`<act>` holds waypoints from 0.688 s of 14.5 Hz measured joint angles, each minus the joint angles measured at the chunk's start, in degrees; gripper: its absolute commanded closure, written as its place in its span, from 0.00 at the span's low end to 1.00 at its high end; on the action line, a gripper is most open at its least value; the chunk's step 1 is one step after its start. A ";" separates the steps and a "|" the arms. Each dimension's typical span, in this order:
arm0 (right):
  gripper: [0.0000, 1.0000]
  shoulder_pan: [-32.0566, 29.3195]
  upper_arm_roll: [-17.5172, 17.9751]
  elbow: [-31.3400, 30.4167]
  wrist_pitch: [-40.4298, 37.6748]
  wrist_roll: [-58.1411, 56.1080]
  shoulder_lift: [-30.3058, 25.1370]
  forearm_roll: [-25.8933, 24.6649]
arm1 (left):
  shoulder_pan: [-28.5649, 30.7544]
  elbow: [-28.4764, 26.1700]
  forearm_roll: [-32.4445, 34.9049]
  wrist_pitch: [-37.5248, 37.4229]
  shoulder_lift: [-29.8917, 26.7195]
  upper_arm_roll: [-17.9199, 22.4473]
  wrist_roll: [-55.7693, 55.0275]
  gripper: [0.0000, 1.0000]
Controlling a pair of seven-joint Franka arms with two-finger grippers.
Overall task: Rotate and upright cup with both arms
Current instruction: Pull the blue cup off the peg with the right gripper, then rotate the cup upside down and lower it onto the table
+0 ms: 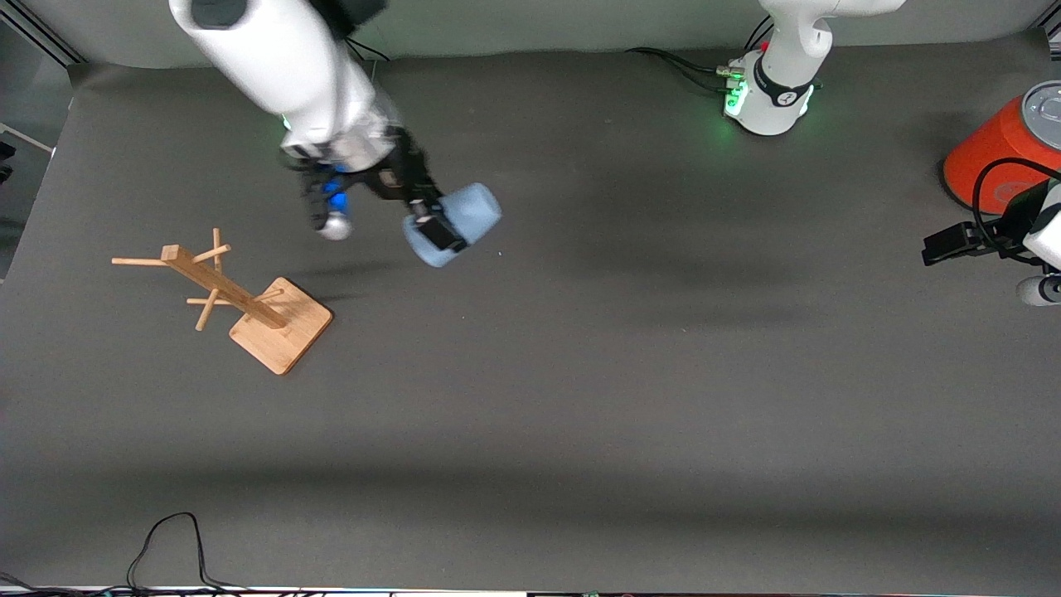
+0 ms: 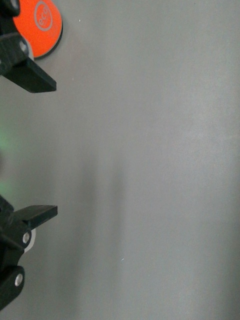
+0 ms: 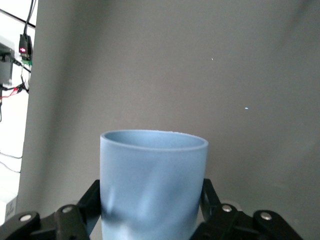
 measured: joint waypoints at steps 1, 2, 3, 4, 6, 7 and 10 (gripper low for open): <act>0.40 0.19 2.32 0.18 0.55 3.72 2.07 -3.98 | 0.01 0.00 0.00 0.00 0.00 0.00 0.00 0.00; 0.40 0.46 4.16 0.26 0.82 7.00 4.18 -7.51 | 0.02 -0.01 0.00 0.00 0.00 -0.01 0.00 0.00; 0.40 1.15 5.20 0.30 1.46 9.89 6.26 -10.65 | 0.03 -0.01 0.00 0.00 0.00 -0.01 0.00 0.00; 0.40 2.32 5.61 0.36 2.17 12.60 8.37 -13.51 | 0.03 -0.02 0.00 0.00 0.00 -0.01 0.01 0.00; 0.40 5.73 5.73 0.57 3.58 18.34 12.76 -18.93 | 0.04 -0.03 0.00 0.00 0.01 -0.02 0.01 0.00; 0.40 7.71 5.75 0.72 3.96 21.70 14.97 -22.06 | 0.04 -0.04 0.00 0.00 0.02 -0.02 0.02 0.00; 0.40 13.33 5.77 0.79 4.02 33.32 21.80 -32.17 | 0.05 -0.05 0.00 0.00 0.06 -0.03 0.02 0.00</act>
